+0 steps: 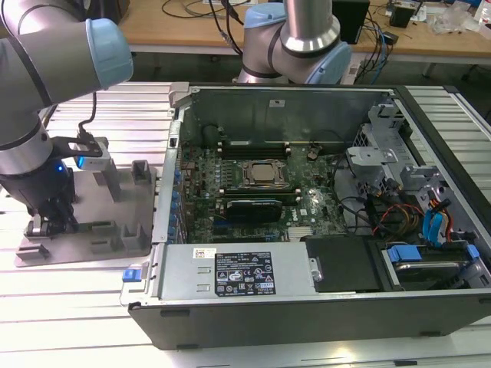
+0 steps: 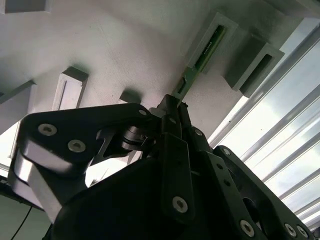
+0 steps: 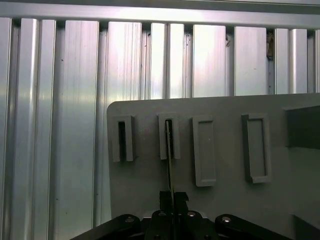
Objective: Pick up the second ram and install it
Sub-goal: 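Pick up the second ram and move it above second insertion slot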
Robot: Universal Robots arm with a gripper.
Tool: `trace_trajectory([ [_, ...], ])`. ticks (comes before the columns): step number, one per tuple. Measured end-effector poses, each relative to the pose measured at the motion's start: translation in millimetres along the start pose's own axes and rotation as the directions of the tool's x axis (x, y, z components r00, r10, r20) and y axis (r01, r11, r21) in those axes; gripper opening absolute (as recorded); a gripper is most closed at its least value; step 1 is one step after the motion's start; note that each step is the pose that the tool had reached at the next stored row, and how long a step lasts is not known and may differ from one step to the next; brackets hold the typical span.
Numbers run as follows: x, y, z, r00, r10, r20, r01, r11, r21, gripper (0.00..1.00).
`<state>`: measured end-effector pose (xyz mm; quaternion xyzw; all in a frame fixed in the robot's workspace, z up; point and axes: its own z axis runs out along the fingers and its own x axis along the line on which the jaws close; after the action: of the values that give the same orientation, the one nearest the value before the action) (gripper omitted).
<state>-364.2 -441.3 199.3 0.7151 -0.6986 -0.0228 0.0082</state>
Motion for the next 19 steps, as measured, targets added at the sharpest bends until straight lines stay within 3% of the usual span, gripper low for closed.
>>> trace_trajectory([
  [7, -0.1, 0.0, -0.6, 1.0000, 0.000, 0.0001, 0.000, 1.0000, 0.0004, 0.11],
  [12, -0.5, 0.9, -20.2, 1.0000, 0.000, -0.0001, 0.000, 1.0000, 0.0000, 0.11],
  [19, -0.8, 1.6, -36.1, 1.0000, 0.000, -0.0001, 0.000, 1.0000, 0.0000, 0.11],
])
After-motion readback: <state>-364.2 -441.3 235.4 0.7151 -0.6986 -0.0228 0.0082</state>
